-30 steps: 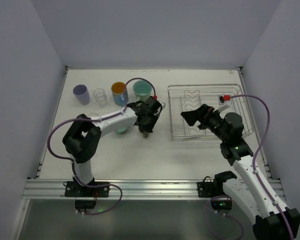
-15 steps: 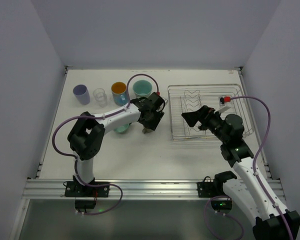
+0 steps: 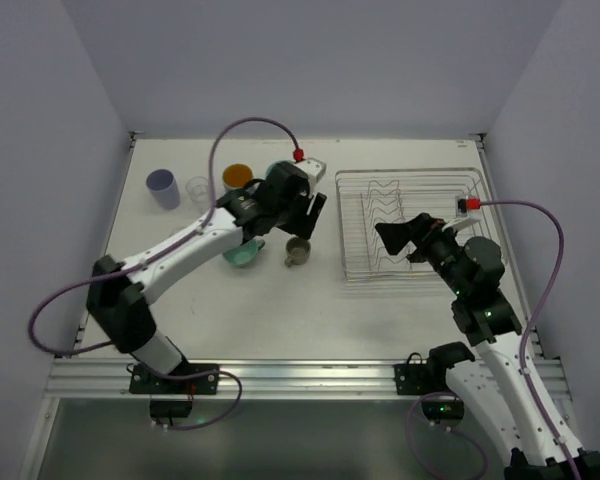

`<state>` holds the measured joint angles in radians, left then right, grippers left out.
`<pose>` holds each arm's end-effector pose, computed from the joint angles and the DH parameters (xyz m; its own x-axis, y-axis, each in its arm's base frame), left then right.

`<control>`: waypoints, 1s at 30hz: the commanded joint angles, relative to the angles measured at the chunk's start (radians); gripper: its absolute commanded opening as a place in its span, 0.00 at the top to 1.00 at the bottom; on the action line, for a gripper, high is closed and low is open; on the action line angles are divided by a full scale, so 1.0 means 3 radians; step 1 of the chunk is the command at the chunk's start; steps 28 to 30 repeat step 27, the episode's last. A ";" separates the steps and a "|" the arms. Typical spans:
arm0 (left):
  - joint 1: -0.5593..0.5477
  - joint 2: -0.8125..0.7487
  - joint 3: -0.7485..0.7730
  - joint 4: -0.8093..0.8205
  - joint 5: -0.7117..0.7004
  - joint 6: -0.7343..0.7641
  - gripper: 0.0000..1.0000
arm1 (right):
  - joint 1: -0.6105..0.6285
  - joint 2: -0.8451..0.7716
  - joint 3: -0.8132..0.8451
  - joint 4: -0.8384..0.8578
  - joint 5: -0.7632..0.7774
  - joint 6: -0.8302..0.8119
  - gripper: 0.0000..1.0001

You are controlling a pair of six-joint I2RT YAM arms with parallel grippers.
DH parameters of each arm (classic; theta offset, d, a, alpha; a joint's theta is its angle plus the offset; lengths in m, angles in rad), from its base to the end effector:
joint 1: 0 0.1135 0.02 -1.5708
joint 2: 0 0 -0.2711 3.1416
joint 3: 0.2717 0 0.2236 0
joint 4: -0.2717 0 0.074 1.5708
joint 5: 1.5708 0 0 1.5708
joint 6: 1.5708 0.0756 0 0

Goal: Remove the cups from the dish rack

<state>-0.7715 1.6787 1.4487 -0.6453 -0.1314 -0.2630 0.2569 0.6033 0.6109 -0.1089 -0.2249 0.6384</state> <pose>0.2707 -0.2495 0.2780 -0.6955 0.3169 -0.6449 0.4663 0.8819 -0.0695 0.1491 0.0566 0.3140 -0.3540 0.5076 -0.7855 -0.3129 0.7272 0.6110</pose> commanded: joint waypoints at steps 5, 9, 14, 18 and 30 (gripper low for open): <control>0.0005 -0.1826 -0.0430 0.0943 -0.0328 0.0100 0.05 | 0.0003 -0.0502 0.0509 -0.0495 0.0647 -0.0175 0.01; 0.0010 -0.2663 -0.0733 0.1067 -0.0548 0.0161 0.00 | 0.0003 -0.0793 0.0638 -0.0614 0.0923 -0.0414 0.01; 0.0010 -0.3289 -0.1131 0.0934 -0.0860 0.0217 0.00 | 0.0003 -0.1187 0.0694 -0.0603 0.1311 -0.0584 0.01; 0.0010 -0.3642 -0.1392 0.0898 -0.1009 0.0258 0.00 | 0.0003 -0.1310 0.0684 -0.0573 0.1481 -0.0589 0.01; 0.0005 -0.3694 -0.1546 0.0924 -0.1177 0.0309 0.00 | -0.0002 -0.1172 0.0648 -0.0527 0.1384 -0.0517 0.01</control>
